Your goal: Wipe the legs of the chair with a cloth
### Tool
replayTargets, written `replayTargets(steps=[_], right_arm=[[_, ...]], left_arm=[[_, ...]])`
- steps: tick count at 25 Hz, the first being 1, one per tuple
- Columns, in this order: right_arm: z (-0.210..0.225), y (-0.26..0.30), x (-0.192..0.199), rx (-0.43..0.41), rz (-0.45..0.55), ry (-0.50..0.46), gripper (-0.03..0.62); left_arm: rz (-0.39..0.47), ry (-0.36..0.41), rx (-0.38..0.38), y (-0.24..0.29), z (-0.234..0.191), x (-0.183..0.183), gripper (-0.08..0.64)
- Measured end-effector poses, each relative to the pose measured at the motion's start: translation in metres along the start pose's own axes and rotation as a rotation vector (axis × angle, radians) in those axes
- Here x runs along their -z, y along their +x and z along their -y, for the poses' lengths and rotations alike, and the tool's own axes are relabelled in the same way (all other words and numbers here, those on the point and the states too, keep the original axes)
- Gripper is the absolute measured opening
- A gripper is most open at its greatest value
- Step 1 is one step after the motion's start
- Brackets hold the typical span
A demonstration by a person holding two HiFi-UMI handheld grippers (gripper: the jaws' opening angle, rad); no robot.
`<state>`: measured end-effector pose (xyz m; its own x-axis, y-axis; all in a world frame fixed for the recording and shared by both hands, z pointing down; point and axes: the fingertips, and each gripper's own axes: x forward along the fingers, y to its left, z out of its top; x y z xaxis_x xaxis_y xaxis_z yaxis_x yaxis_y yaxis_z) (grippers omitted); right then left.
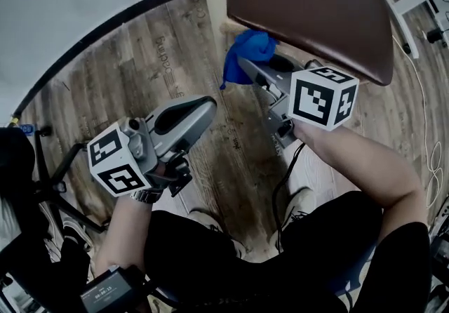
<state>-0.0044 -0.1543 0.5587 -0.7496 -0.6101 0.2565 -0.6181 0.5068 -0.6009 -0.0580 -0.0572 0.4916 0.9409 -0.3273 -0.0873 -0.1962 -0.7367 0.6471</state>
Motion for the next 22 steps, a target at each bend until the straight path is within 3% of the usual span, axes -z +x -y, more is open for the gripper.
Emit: replayTargets(steps=[3, 11, 22], right_arm=[[0.013, -0.049, -0.01, 0.027, 0.014, 0.044, 0.097], [0.069, -0.184, -0.015, 0.266, 0.12, 0.166, 0.097], [0.088, -0.189, -0.001, 0.213, 0.125, 0.25, 0.097]], left_arm=[[-0.011, -0.01, 0.011, 0.008, 0.001, 0.002, -0.002], [-0.029, -0.024, 0.033, 0.014, 0.002, 0.005, -0.002], [-0.068, -0.013, 0.012, 0.022, -0.002, 0.012, -0.002]])
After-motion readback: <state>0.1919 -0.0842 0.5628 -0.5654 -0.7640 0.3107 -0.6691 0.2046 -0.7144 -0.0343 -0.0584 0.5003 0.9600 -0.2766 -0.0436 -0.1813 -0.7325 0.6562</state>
